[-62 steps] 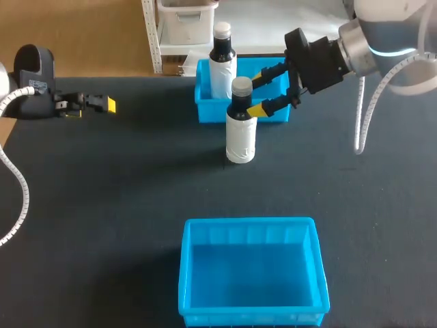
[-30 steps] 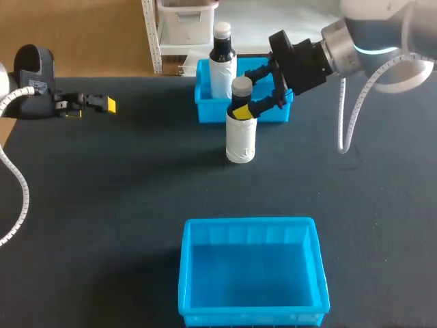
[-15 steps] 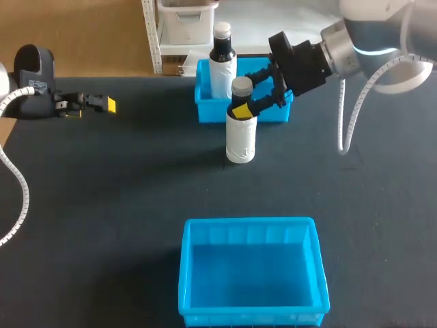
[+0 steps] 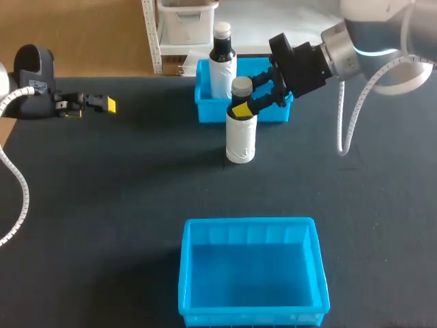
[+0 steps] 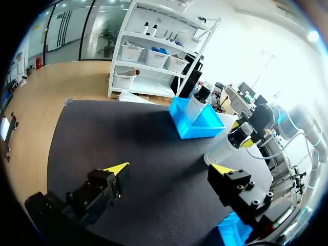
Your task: Pick up the bottle, and place it in the far bin if it is heavy, or in the near bin if it is light.
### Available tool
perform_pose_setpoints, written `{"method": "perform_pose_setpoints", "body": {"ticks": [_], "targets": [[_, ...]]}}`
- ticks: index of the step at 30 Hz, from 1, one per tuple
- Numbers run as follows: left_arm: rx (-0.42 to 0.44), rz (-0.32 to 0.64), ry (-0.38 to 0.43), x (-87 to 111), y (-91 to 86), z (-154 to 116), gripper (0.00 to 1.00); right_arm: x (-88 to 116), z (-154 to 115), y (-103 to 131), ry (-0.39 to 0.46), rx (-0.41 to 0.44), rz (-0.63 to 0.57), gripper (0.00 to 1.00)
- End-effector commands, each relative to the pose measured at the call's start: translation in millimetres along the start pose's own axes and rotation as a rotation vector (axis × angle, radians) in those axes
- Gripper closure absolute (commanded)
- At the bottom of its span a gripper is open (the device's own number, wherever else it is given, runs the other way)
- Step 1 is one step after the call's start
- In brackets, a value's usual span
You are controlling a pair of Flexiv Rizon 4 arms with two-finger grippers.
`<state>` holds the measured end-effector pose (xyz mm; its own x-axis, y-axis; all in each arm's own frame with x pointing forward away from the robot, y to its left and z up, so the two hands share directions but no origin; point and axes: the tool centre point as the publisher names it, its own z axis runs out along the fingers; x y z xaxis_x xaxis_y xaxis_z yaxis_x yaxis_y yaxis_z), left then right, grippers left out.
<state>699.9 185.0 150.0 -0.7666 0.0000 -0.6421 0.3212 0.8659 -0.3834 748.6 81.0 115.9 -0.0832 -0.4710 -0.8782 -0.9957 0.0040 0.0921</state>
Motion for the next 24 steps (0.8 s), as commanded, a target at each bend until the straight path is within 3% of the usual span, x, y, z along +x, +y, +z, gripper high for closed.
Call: {"method": "perform_pose_setpoints", "body": {"ticks": [1,16,19,22,24], "targets": [[0.000,0.000,0.000,0.0,0.0,0.0,0.00,0.7,0.8,-1.8,-0.004,-0.003,-0.001,0.44],[0.000,0.000,0.000,0.0,0.0,0.0,0.00,1.1,0.8,-1.7,-0.008,-0.005,-0.001,0.58],[0.000,0.000,0.000,0.0,0.0,0.0,0.00,1.0,0.0,-1.3,-0.009,-0.004,-0.001,0.71],[0.000,0.000,0.000,0.0,0.0,0.0,0.00,0.5,-1.7,-0.4,-0.009,-0.002,-0.002,1.00],[0.000,0.000,0.000,0.0,0.0,0.0,0.00,0.5,-2.8,0.0,-0.008,0.000,-0.004,1.00]]}}
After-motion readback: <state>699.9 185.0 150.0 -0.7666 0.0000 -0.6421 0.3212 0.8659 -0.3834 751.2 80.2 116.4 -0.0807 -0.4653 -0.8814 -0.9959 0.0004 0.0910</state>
